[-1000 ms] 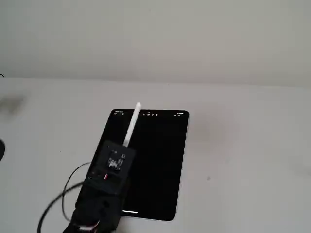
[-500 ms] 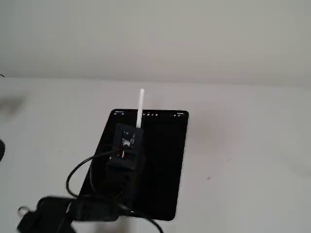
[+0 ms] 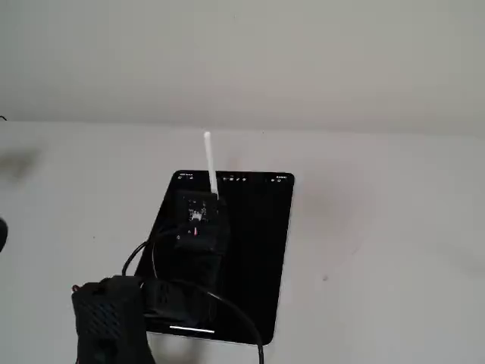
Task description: Draw a line in the middle of the ipad using the apple pencil
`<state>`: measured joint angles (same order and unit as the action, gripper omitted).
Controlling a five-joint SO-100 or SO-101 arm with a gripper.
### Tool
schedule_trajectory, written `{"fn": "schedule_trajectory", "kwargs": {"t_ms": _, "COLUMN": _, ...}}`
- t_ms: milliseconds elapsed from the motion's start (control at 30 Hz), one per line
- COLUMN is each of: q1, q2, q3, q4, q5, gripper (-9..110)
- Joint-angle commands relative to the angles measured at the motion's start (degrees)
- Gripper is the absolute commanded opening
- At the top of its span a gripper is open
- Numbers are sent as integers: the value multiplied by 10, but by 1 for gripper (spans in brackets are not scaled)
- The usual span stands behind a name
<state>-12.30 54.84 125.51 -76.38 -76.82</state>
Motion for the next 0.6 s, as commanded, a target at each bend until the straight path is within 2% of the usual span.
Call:
{"fn": "schedule_trajectory", "kwargs": {"t_ms": 0, "q1": -11, "q2": -2, "q3": -53, "q4": -2, "q5": -8, "gripper": 0}}
{"fn": "schedule_trajectory", "kwargs": {"t_ms": 567, "q1": -10, "q2": -58, "q3": -115, "q4": 29, "q5": -16, "gripper": 0}}
